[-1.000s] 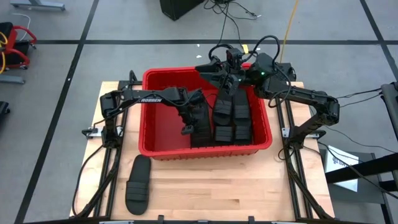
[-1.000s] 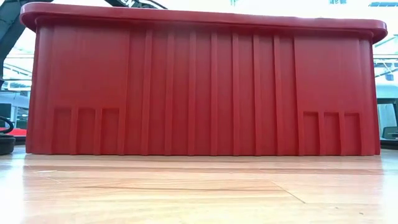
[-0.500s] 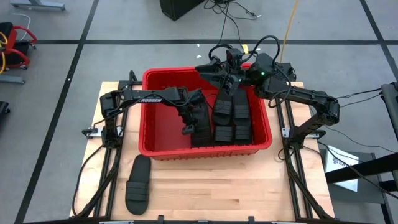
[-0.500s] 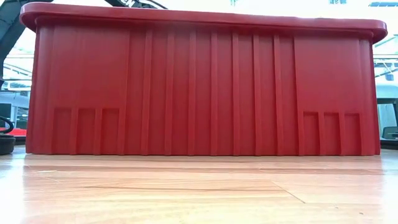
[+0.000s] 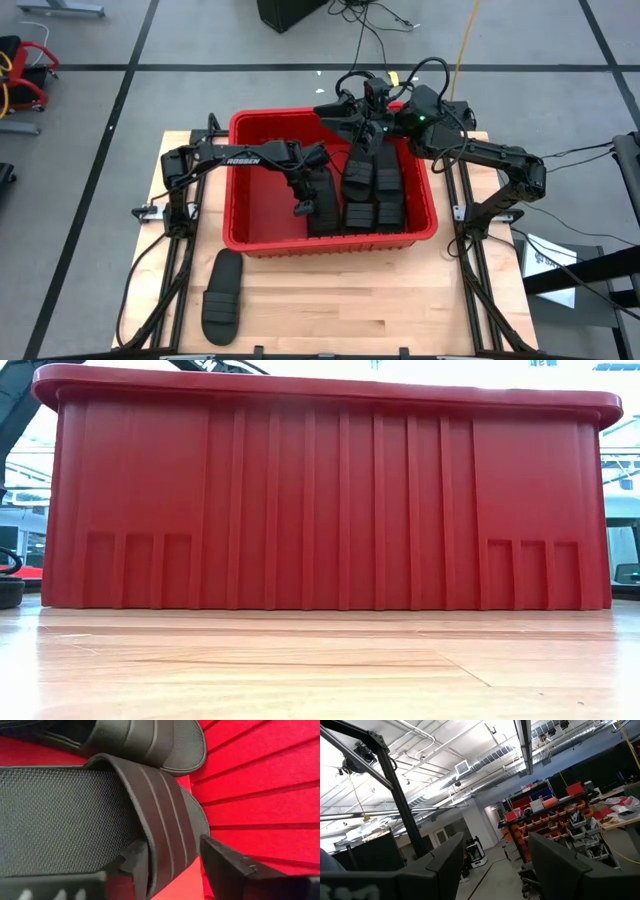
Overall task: Pick and place slides into bin
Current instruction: Put the black slide into the red bin, then adjust the red bin
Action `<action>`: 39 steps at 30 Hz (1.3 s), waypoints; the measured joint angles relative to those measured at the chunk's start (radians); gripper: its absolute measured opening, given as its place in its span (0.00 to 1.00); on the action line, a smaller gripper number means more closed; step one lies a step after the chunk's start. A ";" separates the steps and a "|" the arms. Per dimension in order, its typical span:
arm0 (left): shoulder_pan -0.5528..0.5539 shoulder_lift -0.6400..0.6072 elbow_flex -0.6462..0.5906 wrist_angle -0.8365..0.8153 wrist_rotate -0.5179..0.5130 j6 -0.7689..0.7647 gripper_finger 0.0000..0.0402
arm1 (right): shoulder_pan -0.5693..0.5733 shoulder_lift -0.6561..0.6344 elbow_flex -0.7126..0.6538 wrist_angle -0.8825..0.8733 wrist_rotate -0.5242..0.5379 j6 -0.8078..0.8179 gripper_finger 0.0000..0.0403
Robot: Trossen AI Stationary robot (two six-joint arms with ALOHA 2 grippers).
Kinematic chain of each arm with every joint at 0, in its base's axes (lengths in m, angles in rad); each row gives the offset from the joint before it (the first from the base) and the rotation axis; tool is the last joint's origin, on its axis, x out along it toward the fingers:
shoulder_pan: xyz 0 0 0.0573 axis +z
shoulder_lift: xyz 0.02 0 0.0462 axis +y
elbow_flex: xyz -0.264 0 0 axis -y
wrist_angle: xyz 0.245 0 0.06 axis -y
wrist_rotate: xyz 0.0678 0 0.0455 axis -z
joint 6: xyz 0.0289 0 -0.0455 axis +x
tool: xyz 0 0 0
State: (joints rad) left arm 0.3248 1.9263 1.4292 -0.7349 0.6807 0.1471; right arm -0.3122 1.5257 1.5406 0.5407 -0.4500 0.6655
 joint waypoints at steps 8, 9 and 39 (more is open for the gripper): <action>0.000 0.000 0.000 -0.002 -0.021 0.000 0.52 | 0.000 0.000 0.000 0.000 0.000 0.000 0.52; 0.000 0.000 0.000 -0.002 -0.032 0.001 0.53 | 0.000 0.000 0.000 0.000 0.000 0.000 0.52; -0.031 0.000 0.122 -0.099 -0.376 0.116 0.60 | 0.000 0.000 0.000 -0.037 0.002 -0.007 0.52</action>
State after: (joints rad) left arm 0.2934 1.9259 1.5516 -0.8334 0.3046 0.2626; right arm -0.3126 1.5257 1.5406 0.5037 -0.4483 0.6584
